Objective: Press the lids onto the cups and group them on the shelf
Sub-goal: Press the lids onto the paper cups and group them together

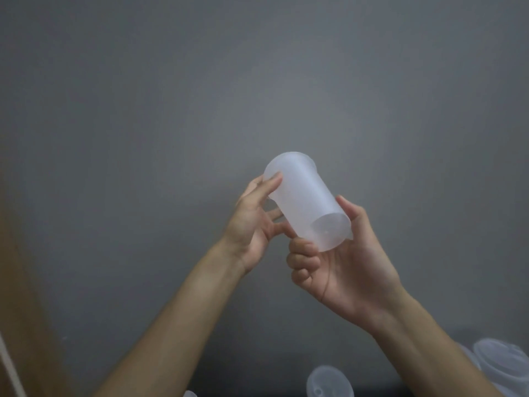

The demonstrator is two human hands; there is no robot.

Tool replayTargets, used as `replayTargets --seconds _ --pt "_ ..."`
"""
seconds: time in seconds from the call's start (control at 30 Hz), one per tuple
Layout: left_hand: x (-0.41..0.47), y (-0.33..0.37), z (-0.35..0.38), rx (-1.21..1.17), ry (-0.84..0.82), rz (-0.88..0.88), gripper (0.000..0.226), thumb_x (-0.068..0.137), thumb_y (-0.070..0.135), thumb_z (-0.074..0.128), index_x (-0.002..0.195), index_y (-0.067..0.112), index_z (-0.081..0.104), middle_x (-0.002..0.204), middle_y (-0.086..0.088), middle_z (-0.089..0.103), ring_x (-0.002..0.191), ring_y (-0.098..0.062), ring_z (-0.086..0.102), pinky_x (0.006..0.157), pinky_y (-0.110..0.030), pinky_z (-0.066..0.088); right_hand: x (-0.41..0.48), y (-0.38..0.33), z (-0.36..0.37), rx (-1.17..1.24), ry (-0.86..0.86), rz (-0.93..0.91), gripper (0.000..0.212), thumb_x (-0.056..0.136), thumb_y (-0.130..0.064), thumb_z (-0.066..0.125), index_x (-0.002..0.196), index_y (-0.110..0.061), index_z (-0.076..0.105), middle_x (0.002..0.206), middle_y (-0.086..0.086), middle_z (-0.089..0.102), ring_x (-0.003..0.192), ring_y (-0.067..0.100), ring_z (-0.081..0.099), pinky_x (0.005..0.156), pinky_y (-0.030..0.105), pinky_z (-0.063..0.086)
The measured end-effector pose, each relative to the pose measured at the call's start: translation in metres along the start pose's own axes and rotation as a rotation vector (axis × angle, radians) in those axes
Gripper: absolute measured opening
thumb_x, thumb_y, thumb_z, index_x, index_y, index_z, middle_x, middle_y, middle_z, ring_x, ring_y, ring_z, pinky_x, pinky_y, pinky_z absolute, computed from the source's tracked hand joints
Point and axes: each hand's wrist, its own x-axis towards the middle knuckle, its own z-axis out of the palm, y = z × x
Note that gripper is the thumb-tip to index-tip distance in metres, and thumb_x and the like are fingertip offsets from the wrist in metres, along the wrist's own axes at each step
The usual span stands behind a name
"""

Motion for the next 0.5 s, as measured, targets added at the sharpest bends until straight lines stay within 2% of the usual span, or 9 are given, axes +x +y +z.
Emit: replayTargets --seconds 0.1,0.13,0.23,0.33,0.43,0.5 --pt "-0.003 -0.005 0.002 0.025 -0.021 -0.001 0.071 0.089 0.045 0.070 0.144 0.007 0.046 0.131 -0.025 0.061 0.103 -0.032 0.063 0.077 -0.046 0.044 0.003 0.007 -0.009 0.075 -0.102 0.041 0.063 0.095 -0.059 0.049 0.129 -0.006 0.044 0.065 0.007 0.051 0.054 0.017 0.056 0.056 0.030 0.055" --pt "-0.004 -0.005 0.003 0.036 -0.005 -0.001 0.070 0.089 0.044 0.072 0.143 0.007 0.047 0.126 -0.025 0.063 0.100 -0.031 0.063 0.075 -0.045 0.044 0.004 0.008 -0.013 0.103 -0.131 0.052 0.063 0.094 -0.058 0.051 0.128 -0.006 0.045 0.065 0.007 0.052 0.055 0.018 0.056 0.057 0.031 0.055" --pt "-0.004 -0.004 0.004 0.076 0.076 0.029 0.042 0.093 0.031 0.071 0.128 0.012 0.056 0.099 -0.005 0.068 0.083 -0.024 0.067 0.059 -0.036 0.043 0.003 0.008 -0.022 0.059 -0.112 0.047 0.068 0.093 -0.061 0.052 0.123 -0.001 0.060 0.074 0.008 0.055 0.064 0.020 0.060 0.058 0.031 0.054" --pt "-0.003 -0.002 0.001 0.117 0.096 0.067 0.035 0.090 0.029 0.074 0.119 0.017 0.058 0.100 -0.003 0.066 0.082 -0.024 0.067 0.046 -0.030 0.046 0.002 0.008 -0.022 0.020 -0.075 0.009 0.070 0.092 -0.064 0.056 0.121 -0.002 0.071 0.085 0.009 0.057 0.072 0.020 0.062 0.057 0.028 0.051" --pt "-0.006 0.000 0.002 0.065 0.036 0.048 0.049 0.086 0.037 0.075 0.126 0.014 0.057 0.103 -0.003 0.065 0.088 -0.024 0.068 0.048 -0.033 0.051 0.002 0.011 -0.021 0.076 -0.041 -0.013 0.070 0.086 -0.056 0.064 0.126 0.001 0.063 0.071 0.007 0.058 0.070 0.022 0.060 0.058 0.028 0.051" --pt "-0.009 -0.001 0.007 -0.070 -0.013 -0.012 0.072 0.082 0.045 0.074 0.139 0.008 0.052 0.114 -0.009 0.064 0.098 -0.026 0.066 0.055 -0.031 0.056 0.004 0.016 -0.023 0.139 -0.149 0.039 0.071 0.091 -0.056 0.062 0.128 0.005 0.060 0.070 0.008 0.057 0.074 0.023 0.059 0.062 0.029 0.049"
